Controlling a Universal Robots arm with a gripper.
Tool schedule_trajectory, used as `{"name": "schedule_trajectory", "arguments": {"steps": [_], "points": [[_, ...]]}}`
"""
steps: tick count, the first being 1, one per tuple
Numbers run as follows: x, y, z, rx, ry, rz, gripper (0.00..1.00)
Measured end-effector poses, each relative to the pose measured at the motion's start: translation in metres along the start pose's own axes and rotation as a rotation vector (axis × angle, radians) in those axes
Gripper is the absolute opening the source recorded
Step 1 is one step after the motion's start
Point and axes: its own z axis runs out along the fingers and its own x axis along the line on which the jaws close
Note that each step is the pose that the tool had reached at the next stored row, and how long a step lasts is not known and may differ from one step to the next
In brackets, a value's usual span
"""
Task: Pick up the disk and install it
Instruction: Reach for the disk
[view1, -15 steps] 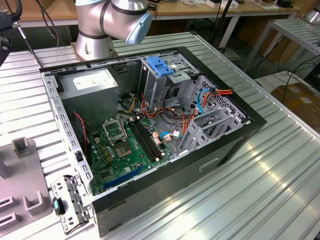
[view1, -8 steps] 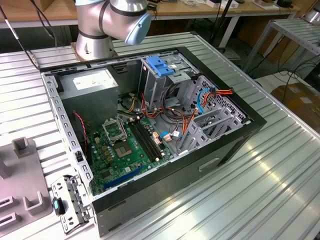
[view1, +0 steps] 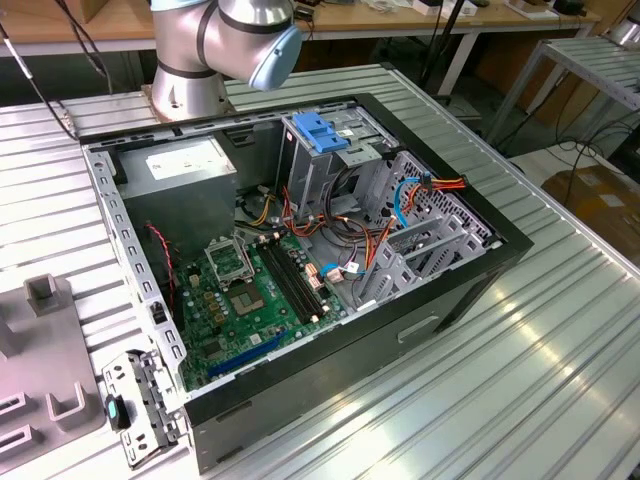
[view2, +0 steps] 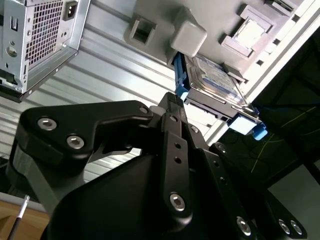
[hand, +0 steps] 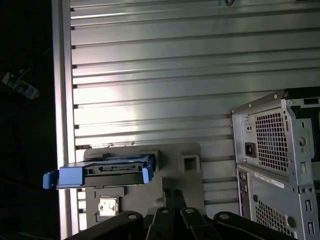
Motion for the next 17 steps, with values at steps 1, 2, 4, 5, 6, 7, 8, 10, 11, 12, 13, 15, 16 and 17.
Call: {"name": "schedule_trajectory", "arguments": {"steps": [1, 2, 4, 5, 6, 7, 8, 10, 11, 12, 13, 15, 16, 17], "points": [[0.0040, 0.0001, -0.0001, 0.0001, 0.0002, 0.000, 0.11], [0.0085, 0.0000, 0.0001, 0.0000, 0.0000, 0.000, 0.11], [0.0172, 0.0007, 0.0002, 0.0000, 0.0003, 0.000, 0.11], [0.0208, 0.0010, 0.0003, 0.0000, 0.0006, 0.000, 0.11], [0.0242, 0.0013, 0.0003, 0.0002, 0.0011, 0.000, 0.11], [0.0282, 0.0015, 0.0004, 0.0002, 0.0015, 0.000, 0.11], [0.0320, 0.0015, 0.0006, 0.0001, 0.0020, 0.000, 0.11], [0.0419, 0.0011, 0.0008, 0.0003, 0.0042, 0.000, 0.11], [0.0462, 0.0008, 0.0007, 0.0006, 0.0055, -0.002, 0.11], [0.0517, 0.0003, 0.0009, 0.0006, 0.0062, -0.006, 0.11], [0.0566, 0.0001, 0.0010, 0.0006, 0.0066, -0.007, 0.11], [0.0664, -0.0002, 0.0013, 0.0006, 0.0070, -0.007, 0.11], [0.0711, -0.0002, 0.0015, 0.0006, 0.0072, -0.007, 0.11], [0.0756, -0.0002, 0.0015, 0.0007, 0.0074, -0.008, 0.11]]}}
